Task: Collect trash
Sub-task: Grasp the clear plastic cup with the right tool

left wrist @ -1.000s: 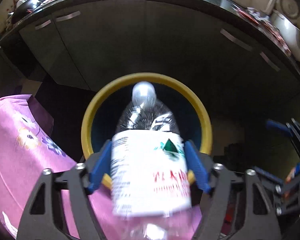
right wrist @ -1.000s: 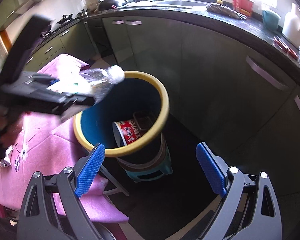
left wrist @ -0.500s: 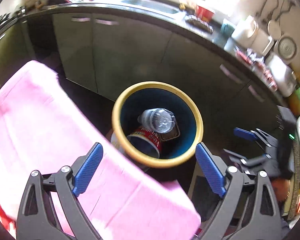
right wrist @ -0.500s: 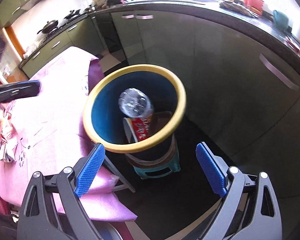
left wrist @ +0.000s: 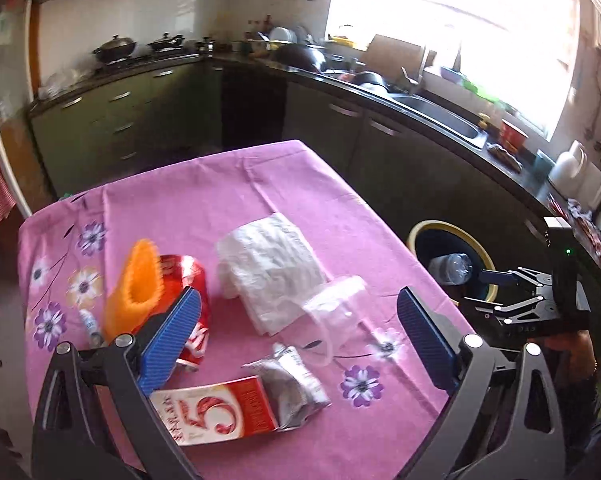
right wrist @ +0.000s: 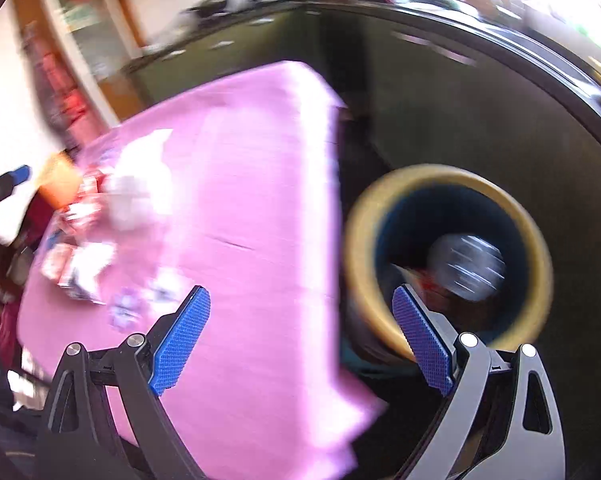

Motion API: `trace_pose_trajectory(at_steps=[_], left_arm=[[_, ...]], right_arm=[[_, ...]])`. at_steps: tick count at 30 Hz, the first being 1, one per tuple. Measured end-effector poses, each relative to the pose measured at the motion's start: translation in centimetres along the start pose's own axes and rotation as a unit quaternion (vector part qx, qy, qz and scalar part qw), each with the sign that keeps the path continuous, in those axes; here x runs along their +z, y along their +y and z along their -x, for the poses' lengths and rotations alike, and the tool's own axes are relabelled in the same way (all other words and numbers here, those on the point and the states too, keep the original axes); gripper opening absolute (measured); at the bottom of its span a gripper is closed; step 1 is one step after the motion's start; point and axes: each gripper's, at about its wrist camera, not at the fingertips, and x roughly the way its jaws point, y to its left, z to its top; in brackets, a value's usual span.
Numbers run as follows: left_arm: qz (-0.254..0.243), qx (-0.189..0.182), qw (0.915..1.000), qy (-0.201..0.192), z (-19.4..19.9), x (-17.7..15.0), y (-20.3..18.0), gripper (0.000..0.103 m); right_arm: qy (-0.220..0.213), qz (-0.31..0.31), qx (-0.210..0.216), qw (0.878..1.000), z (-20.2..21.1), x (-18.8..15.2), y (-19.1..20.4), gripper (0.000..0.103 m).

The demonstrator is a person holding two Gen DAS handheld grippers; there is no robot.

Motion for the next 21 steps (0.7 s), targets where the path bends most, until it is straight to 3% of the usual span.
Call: trace_pose_trajectory(at_steps=[7,12,14,21], left_arm=[[0.051,0.035,0.9979,-0.016,2.9,-2.7,4.9,0.094],[0.062,0.036,0.9972,-0.023,3.6,-3.2,6.1,0.094],[0.065,0.032,0.9971,-0.023,3.5,-3.5,6.2,0.094],[0.064,0.026,0.9974,-0.021,3.4,-4.2,6.6,0.094]], right_arm=[[-0.019,0.059,0.089,0.994,-3.4,2.8,9.5,0.098],[-0.008,0.071,0.088,0.994,-5.7,3.3,13.5,0.098],[-0.012,0.071,0.067,0.995,-6.4,3.5,14.2,0.098],[0.008,0.064,0.044,0.997,-9.6,4.6,14.5,0.098]])
